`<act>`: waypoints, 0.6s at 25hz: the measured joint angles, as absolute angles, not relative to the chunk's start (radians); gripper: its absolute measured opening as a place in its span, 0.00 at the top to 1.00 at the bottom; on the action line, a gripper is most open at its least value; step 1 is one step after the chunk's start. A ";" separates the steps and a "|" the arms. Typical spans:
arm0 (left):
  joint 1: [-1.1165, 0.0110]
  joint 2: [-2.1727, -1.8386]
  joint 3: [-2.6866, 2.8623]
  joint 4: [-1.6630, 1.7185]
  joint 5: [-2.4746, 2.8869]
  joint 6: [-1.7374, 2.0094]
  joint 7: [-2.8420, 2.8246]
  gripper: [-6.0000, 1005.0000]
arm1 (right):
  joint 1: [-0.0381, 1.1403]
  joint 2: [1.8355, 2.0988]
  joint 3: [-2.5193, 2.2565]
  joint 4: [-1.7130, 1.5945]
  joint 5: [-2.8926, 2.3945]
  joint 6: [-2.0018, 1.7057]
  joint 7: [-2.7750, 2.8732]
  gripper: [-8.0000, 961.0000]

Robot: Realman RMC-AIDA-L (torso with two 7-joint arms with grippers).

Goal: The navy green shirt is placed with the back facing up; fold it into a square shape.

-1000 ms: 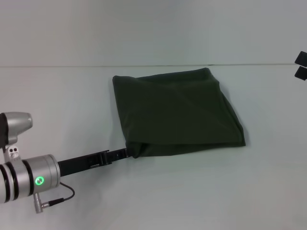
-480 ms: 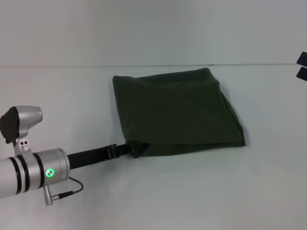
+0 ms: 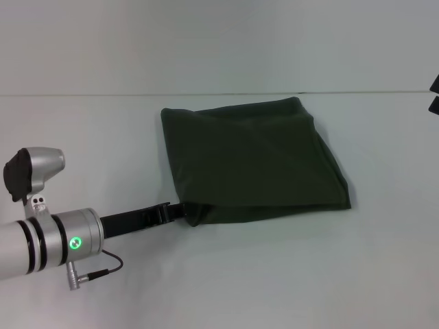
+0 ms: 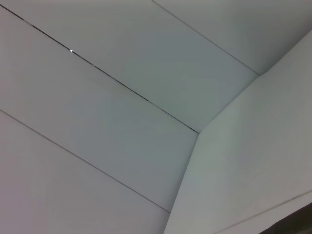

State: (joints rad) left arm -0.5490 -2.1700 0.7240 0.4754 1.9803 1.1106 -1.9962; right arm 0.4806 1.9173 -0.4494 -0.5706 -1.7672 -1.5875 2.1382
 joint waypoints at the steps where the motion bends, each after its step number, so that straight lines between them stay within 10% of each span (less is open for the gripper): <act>1: -0.548 -2.170 0.723 0.475 1.980 1.110 -1.996 0.64 | 0.481 1.918 -0.449 -0.571 -1.767 -1.587 2.138 0.16; 8: -0.542 -2.172 0.720 0.475 1.972 1.115 -1.989 0.97 | 0.481 1.919 -0.449 -0.569 -1.768 -1.581 2.138 0.16; 15: -0.491 -2.168 0.711 0.494 1.936 1.189 -1.963 0.99 | 0.476 1.921 -0.442 -0.569 -1.769 -1.581 2.138 0.16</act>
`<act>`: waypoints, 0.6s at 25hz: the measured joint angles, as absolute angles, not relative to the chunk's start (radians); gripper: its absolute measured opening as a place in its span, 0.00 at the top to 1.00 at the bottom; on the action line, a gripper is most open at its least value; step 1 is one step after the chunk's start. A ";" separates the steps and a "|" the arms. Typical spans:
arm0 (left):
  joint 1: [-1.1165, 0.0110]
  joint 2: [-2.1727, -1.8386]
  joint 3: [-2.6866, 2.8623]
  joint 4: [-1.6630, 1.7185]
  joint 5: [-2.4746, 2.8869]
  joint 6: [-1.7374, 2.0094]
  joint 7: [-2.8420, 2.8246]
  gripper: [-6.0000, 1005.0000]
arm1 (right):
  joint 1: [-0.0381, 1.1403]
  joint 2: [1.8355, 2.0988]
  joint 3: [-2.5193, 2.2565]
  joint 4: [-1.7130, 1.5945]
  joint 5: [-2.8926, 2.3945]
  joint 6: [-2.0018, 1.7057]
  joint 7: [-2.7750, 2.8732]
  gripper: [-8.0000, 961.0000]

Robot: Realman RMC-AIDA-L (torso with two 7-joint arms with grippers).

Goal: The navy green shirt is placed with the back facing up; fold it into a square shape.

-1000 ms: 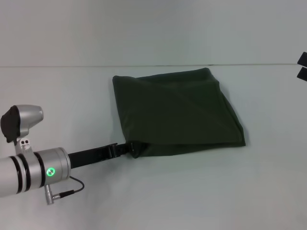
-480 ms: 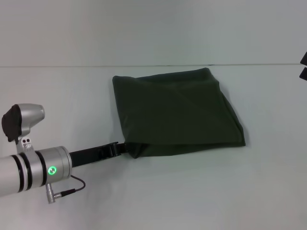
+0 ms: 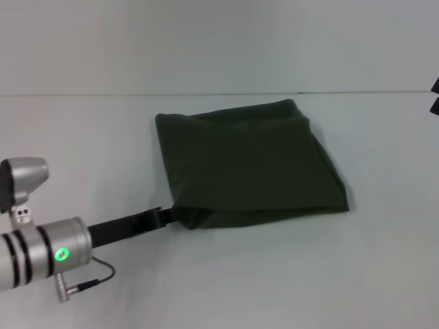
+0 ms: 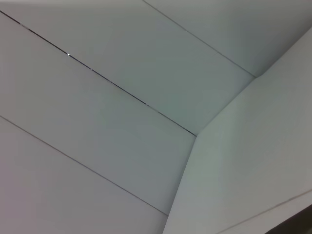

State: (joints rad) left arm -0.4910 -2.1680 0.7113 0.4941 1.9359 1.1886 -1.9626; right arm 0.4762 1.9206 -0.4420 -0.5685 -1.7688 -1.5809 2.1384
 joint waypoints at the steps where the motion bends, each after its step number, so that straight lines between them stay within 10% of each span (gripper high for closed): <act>1: -0.477 -2.166 0.710 0.505 1.935 1.203 -1.964 0.99 | 0.476 1.921 -0.442 -0.569 -1.769 -1.581 2.138 0.16; 15: -0.356 -2.161 0.667 0.639 1.972 1.298 -2.011 0.99 | 0.482 1.931 -0.442 -0.567 -1.769 -1.585 2.148 0.16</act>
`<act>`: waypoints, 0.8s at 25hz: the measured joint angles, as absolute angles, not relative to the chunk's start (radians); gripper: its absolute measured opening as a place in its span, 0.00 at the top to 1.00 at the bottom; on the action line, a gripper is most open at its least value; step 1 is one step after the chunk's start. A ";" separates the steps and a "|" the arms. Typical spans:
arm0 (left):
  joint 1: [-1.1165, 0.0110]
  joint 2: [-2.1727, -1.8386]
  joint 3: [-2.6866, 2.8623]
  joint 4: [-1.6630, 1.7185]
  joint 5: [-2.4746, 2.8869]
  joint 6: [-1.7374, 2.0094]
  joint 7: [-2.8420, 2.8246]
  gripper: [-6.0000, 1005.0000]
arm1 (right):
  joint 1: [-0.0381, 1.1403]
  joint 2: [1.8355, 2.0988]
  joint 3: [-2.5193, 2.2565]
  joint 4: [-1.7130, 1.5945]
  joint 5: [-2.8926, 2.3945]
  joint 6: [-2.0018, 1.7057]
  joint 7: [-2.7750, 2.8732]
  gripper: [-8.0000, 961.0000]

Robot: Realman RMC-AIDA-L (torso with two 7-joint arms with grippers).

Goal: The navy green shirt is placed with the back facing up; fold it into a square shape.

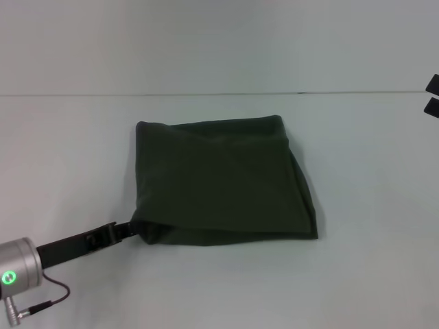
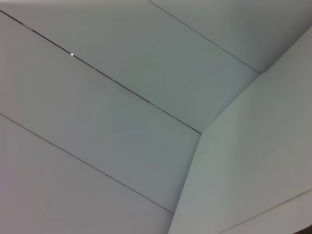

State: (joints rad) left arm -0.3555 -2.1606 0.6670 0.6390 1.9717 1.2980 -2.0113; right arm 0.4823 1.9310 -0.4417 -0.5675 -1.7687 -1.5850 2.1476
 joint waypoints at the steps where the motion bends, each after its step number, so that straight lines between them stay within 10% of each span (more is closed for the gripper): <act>1: -0.355 -2.159 0.658 0.639 1.984 1.301 -2.012 0.99 | 0.482 1.931 -0.442 -0.567 -1.769 -1.585 2.148 0.16; 8: -0.361 -2.136 0.600 0.669 2.087 1.359 -2.027 0.99 | 0.486 1.931 -0.455 -0.569 -1.776 -1.582 2.143 0.16; 20: -0.418 -2.108 0.390 0.608 2.033 1.609 -2.259 0.57 | 0.487 1.931 -0.488 -0.574 -1.780 -1.555 2.138 0.16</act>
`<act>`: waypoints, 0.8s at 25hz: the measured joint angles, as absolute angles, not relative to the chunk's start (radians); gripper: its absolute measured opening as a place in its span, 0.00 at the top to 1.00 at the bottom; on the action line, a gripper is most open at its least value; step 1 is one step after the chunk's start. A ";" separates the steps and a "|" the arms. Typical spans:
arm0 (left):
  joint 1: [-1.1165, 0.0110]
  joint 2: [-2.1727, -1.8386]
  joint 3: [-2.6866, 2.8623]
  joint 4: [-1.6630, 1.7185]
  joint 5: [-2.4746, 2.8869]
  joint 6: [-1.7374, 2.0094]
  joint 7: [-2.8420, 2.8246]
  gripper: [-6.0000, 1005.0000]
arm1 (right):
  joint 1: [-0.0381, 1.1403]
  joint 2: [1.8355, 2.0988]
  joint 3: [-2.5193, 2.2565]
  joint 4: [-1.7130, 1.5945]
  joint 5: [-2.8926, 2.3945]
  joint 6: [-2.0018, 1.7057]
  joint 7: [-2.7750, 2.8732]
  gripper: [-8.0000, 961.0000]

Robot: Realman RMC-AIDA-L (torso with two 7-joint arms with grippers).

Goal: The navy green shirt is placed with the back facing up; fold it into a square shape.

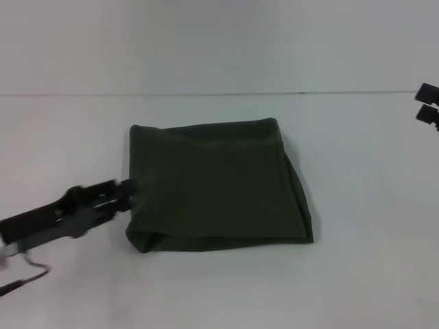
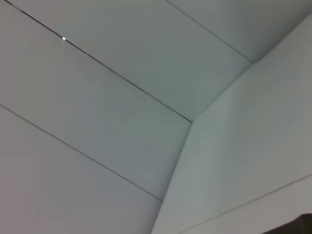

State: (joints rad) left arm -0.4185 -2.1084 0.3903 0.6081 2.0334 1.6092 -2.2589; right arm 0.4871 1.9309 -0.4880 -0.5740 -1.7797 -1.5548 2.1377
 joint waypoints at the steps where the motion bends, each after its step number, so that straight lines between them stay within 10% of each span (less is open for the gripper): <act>1: -0.433 -2.111 0.389 0.575 2.033 1.588 -2.287 0.55 | 0.487 1.932 -0.492 -0.573 -1.780 -1.548 2.137 0.16; 20: -0.469 -2.064 0.459 0.683 2.065 1.838 -1.945 0.12 | 0.517 1.956 -0.653 -0.702 -1.947 -1.564 1.892 0.16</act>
State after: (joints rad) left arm -0.4687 -2.0635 0.4593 0.6831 2.0646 1.8382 -1.9447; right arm 0.5171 1.9562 -0.6534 -0.7016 -1.9471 -1.5638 1.8923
